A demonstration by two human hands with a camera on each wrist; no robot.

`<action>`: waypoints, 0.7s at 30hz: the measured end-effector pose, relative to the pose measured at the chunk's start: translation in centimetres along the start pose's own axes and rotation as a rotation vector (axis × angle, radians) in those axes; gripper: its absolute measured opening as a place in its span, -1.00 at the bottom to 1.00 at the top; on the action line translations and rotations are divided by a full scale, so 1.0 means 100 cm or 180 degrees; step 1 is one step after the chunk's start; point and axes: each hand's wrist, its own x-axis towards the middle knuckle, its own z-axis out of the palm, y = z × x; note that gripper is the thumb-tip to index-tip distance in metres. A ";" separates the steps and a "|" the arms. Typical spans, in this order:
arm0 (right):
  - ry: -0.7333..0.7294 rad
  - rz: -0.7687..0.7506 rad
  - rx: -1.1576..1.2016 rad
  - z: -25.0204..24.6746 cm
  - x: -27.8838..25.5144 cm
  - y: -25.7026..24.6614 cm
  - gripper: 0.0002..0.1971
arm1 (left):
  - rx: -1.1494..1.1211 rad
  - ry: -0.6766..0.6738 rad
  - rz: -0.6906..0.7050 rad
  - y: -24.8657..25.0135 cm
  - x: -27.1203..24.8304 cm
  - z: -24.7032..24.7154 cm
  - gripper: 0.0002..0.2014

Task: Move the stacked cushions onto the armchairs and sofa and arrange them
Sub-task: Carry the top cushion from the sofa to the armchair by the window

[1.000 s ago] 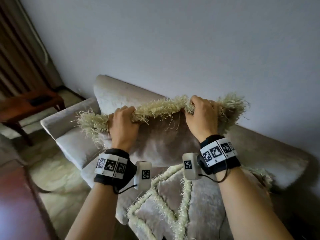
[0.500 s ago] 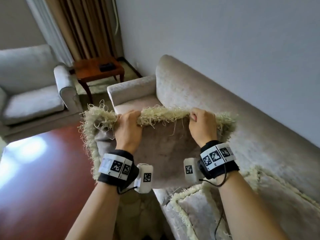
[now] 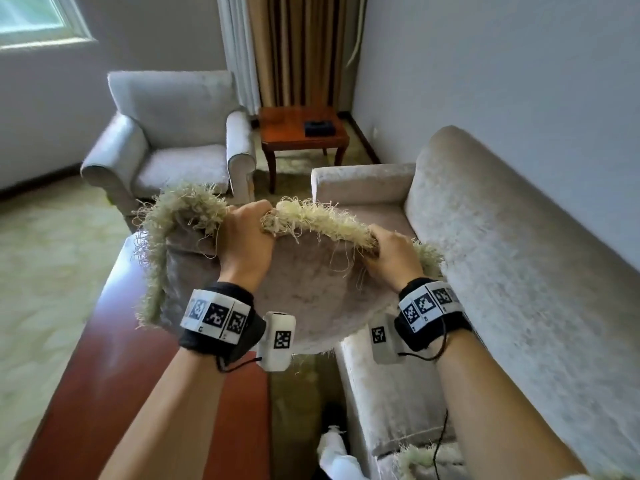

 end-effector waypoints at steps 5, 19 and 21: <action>0.0170 -0.0145 0.0119 0.027 0.074 -0.033 -0.74 | 0.0016 0.0258 -0.0210 -0.047 0.045 0.007 -0.76; 0.0126 -0.0133 0.0244 0.066 0.342 -0.022 -0.58 | 0.0002 0.0266 -0.0698 -0.131 0.241 0.123 -0.70; 0.0145 -0.0113 0.0241 0.065 0.371 -0.018 -0.62 | 0.0141 0.0220 -0.0694 -0.139 0.269 0.137 -0.60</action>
